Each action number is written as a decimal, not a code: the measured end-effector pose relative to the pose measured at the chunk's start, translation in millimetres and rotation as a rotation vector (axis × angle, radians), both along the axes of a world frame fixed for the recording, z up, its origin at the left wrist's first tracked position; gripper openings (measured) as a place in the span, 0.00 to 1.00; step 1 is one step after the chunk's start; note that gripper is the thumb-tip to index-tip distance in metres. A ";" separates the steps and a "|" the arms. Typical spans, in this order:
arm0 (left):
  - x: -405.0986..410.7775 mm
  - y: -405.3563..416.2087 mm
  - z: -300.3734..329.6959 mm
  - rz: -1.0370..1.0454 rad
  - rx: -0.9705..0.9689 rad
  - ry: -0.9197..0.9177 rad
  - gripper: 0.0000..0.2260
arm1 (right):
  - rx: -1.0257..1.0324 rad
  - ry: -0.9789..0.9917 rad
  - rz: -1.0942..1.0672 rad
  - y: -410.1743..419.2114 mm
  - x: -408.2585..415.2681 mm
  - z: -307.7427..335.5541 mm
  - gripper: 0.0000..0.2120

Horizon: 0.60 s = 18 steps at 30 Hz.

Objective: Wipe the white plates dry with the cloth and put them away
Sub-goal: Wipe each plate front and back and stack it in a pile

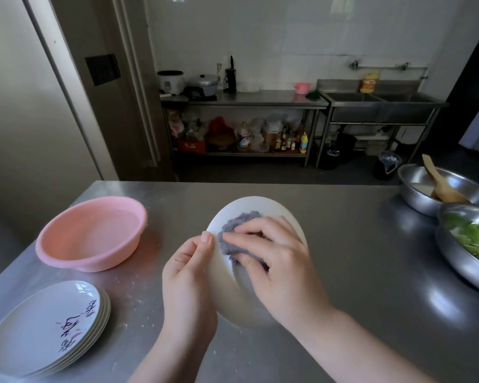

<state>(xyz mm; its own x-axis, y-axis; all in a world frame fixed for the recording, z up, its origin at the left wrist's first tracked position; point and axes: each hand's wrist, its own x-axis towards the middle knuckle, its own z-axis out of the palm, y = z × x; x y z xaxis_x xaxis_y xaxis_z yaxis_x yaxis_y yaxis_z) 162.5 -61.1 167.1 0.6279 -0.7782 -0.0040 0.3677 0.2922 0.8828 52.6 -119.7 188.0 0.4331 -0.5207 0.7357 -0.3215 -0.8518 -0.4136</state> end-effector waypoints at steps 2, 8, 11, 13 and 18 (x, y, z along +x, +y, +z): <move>-1.4 -2.1 1.6 -0.015 -0.021 0.102 0.10 | -0.020 0.025 0.032 5.7 0.5 -6.6 0.13; -1.0 -5.0 7.9 -0.051 0.043 0.386 0.23 | -0.085 0.088 0.070 9.3 -10.1 -24.7 0.13; -2.5 -6.5 7.1 -0.006 0.079 0.420 0.17 | -0.131 0.094 0.051 11.4 -16.9 -32.2 0.10; -7.3 -8.4 6.7 0.016 0.076 0.371 0.13 | -0.098 0.088 0.023 12.1 -14.5 -32.2 0.11; -9.4 -12.3 6.4 -0.031 0.092 0.382 0.13 | -0.146 0.096 -0.010 15.4 -4.1 -29.3 0.13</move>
<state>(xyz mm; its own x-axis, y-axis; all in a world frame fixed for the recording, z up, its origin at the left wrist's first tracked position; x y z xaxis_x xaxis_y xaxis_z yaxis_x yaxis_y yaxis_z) 153.1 -73.5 173.4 0.5444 -0.7821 -0.3032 0.6820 0.2022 0.7029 48.5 -104.3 158.7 0.4999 -0.4159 0.7597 -0.3626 -0.8971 -0.2525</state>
